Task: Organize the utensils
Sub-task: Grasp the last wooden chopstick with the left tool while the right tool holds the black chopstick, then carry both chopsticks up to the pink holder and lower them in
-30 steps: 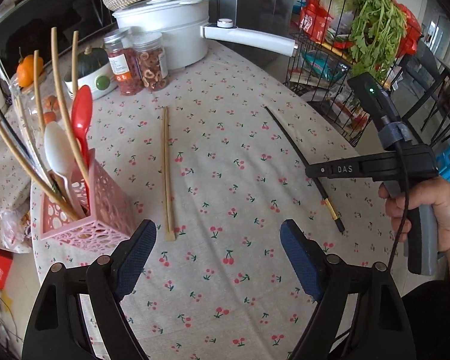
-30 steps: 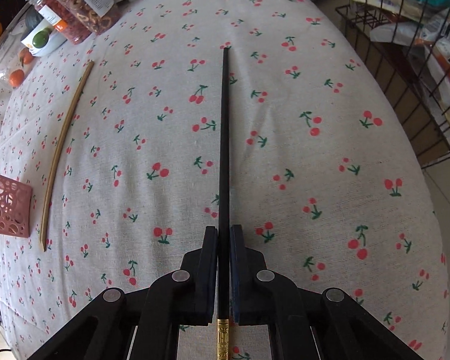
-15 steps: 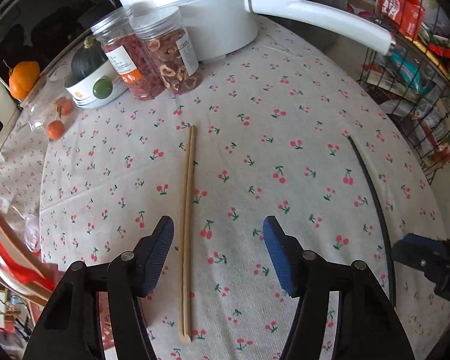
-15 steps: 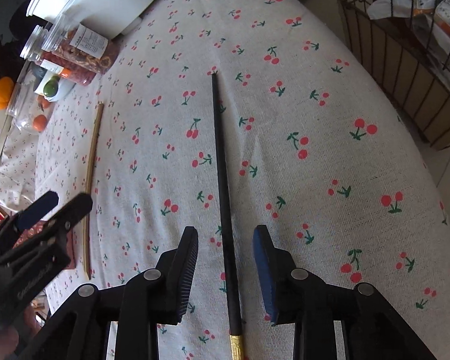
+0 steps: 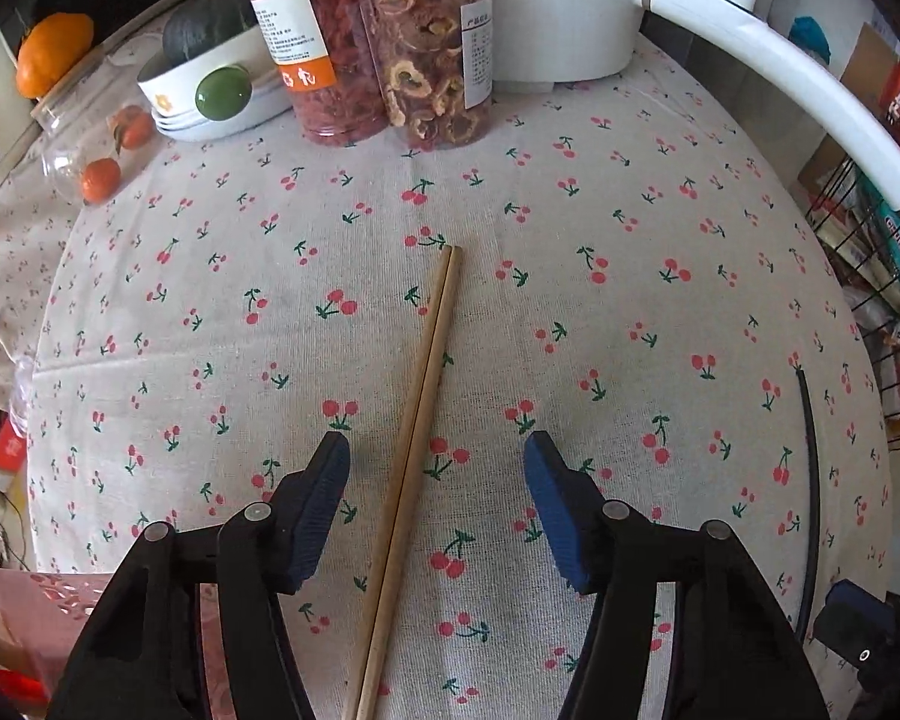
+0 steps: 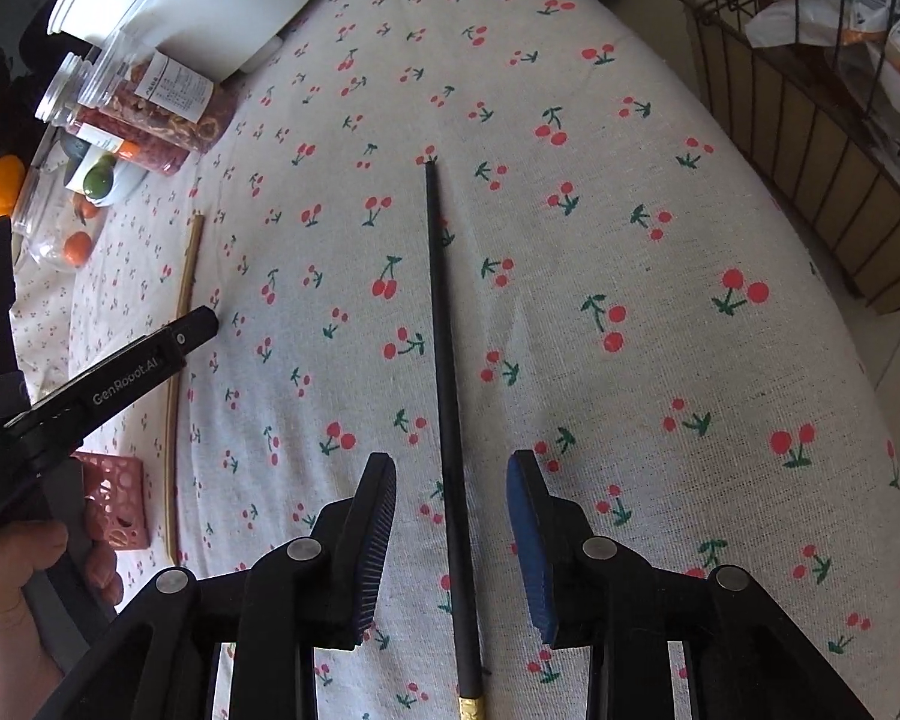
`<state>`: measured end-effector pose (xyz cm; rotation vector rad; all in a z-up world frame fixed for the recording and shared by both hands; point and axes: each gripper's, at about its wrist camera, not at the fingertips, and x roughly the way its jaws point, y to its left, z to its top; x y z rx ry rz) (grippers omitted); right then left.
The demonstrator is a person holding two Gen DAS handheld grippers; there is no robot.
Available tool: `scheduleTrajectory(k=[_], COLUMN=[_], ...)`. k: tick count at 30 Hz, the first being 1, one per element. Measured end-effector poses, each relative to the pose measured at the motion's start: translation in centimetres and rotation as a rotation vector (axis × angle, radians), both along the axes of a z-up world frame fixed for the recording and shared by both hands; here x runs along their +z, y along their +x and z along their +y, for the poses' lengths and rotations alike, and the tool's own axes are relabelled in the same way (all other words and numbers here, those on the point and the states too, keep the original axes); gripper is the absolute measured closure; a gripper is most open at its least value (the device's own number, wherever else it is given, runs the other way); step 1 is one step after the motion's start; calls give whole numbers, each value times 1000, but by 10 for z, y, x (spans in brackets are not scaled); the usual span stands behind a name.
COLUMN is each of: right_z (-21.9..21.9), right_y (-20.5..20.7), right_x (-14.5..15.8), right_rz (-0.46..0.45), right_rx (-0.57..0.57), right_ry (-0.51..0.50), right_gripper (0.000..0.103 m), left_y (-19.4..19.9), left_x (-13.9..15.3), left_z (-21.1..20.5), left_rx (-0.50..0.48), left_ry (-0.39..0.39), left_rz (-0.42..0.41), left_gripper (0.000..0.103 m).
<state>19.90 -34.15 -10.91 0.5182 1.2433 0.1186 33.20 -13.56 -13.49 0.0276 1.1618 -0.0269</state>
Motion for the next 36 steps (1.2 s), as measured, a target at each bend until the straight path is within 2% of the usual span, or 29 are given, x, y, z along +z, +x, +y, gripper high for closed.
scheduleTrajectory(k=[1, 2, 3, 5, 8, 13, 15, 16, 17, 18, 24, 30, 36], right_z=[0, 1, 1, 2, 6, 19, 26, 30, 33, 33, 24, 21, 25], right_y=[1, 1, 1, 3, 7, 14, 14, 15, 15, 14, 6, -19, -47], right_x=[0, 1, 1, 3, 3, -2, -3, -4, -4, -4, 2, 30, 62], right_rz=[-3, -10, -18, -39, -67, -83, -92, -85, -82, -79, -80, -164, -260], right_rx=[-1, -2, -3, -7, -13, 0, 28, 44, 54, 53, -1, -25, -47], right_ry=[0, -1, -2, -8, -34, -113, -179, -230, -265, -269, -203, -149, -102], right_gripper=[68, 68, 68, 68, 68, 68, 77, 91, 96, 96, 96, 96, 96], left_y=[1, 4, 4, 3, -2, -24, -35, -41, -46, -50, -84, -124, -164], left_x=[0, -1, -1, 0, 2, 7, 11, 14, 18, 21, 48, 79, 113], left_z=[2, 6, 5, 2, -3, -20, -27, -29, -30, -31, -34, -31, -10], left_rx=[9, 18, 21, 4, -3, -63, -90, -100, -107, -113, -163, -215, -255], left_ry=[-32, -49, -41, -28, -11, 16, 23, 18, 11, 8, -46, -115, -192], left_rz=[1, 4, 6, 9, 14, -11, -21, -30, -42, -53, -104, -161, -223], left_gripper=[59, 67, 71, 88, 93, 94, 94, 94, 93, 93, 94, 94, 94])
